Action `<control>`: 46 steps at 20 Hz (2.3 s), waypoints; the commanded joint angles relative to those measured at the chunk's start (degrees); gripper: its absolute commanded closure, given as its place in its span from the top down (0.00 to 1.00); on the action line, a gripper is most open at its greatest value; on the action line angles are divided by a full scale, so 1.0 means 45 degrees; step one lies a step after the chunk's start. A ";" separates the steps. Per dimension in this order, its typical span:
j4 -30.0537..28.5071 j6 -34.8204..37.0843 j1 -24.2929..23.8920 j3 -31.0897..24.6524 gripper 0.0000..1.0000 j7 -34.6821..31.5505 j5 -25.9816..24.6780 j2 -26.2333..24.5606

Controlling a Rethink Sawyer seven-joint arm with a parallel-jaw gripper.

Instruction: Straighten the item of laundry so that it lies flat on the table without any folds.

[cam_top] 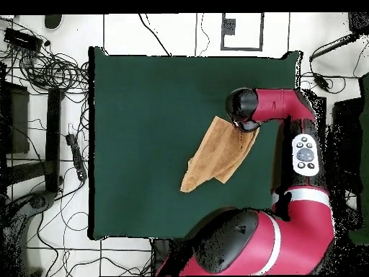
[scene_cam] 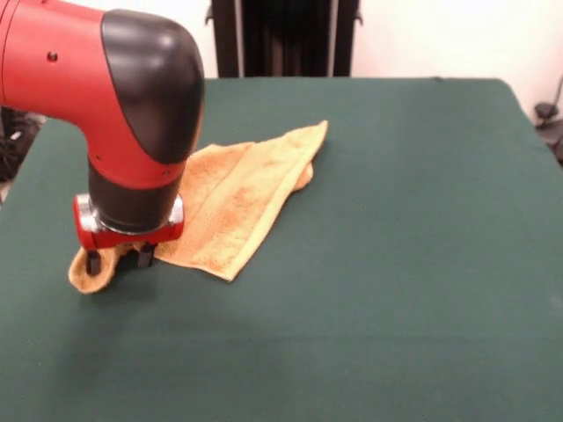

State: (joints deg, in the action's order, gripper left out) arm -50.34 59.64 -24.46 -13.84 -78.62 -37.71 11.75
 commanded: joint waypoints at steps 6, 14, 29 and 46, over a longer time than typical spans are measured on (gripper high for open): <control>0.1558 0.1609 0.1098 -0.1552 1.00 0.1455 0.0822 -0.0626; -0.1052 0.2337 0.0817 -0.0367 1.00 0.0208 0.2033 0.2506; 0.0650 0.5408 0.1147 -0.0356 1.00 0.0674 0.2024 0.2675; -0.3246 -0.0378 0.1288 -0.0357 1.00 -0.1896 0.3926 0.2025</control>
State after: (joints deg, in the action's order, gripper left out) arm -54.59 62.78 -21.73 -13.94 -76.25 -21.81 25.46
